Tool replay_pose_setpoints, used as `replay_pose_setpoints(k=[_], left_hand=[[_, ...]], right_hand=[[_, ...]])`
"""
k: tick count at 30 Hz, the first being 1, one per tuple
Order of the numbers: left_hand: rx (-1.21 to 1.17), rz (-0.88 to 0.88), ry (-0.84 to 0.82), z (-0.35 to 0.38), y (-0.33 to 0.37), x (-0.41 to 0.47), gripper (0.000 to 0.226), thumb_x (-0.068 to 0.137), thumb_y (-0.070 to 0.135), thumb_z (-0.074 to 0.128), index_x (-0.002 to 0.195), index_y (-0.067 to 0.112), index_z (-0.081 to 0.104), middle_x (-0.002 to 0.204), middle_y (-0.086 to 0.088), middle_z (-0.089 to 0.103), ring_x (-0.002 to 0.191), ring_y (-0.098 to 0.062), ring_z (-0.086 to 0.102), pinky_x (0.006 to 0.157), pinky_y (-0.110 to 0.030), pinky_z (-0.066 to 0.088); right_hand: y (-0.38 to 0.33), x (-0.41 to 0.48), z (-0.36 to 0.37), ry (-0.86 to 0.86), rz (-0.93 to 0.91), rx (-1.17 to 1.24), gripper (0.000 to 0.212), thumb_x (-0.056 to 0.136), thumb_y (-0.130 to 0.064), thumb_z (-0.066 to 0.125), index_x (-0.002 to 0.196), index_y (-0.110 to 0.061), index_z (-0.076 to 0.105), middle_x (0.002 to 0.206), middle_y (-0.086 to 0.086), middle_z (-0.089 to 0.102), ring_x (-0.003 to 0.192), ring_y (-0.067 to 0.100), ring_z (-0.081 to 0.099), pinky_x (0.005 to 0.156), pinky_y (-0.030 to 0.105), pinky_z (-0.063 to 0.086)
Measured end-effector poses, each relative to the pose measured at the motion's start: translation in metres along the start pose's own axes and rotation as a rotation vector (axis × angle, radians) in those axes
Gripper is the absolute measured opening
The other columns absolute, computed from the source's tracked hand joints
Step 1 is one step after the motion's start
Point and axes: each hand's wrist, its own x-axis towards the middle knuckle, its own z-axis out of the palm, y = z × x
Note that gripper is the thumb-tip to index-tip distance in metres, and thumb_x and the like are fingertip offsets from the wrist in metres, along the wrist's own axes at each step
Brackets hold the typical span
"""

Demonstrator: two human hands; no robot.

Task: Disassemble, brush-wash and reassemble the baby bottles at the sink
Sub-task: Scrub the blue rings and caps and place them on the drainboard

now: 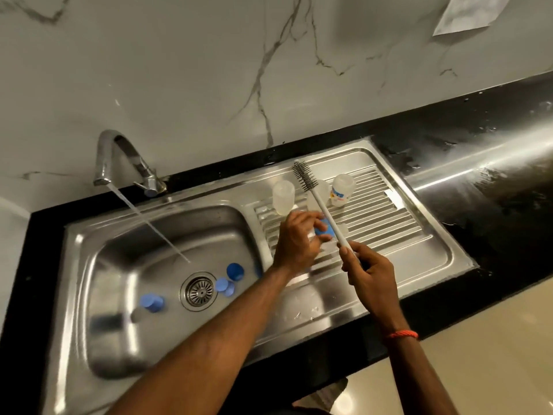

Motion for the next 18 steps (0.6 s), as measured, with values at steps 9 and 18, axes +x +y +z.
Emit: replay_pose_setpoints(k=[9,18], left_hand=[[-1.021,-0.971,0.78,-0.124,-0.082,-0.004,0.006,0.094,0.012,0.067,0.09,0.016,0.065,0.078,-0.001,0.066,0.068,-0.009,0.058,0.063,-0.022,0.047],[-1.47,-1.071,0.978,-0.2,-0.135,-0.026,0.025,0.098,0.024,0.044,0.106,0.02,0.068,0.099,-0.004,0.071,0.074,-0.015,0.061,0.067,-0.022,0.044]], right_hand=[[-0.018,0.007,0.059,-0.17,-0.057,0.002,0.013,0.094,-0.035,0.064,0.096,-0.028,0.075,0.063,-0.004,0.062,0.054,0.008,0.053,0.054,0.025,0.044],[-0.034,0.003,0.088,-0.286,-0.056,0.004,0.01,0.094,-0.028,0.066,0.097,-0.026,0.075,0.063,-0.006,0.063,0.055,0.005,0.058,0.052,0.02,0.047]])
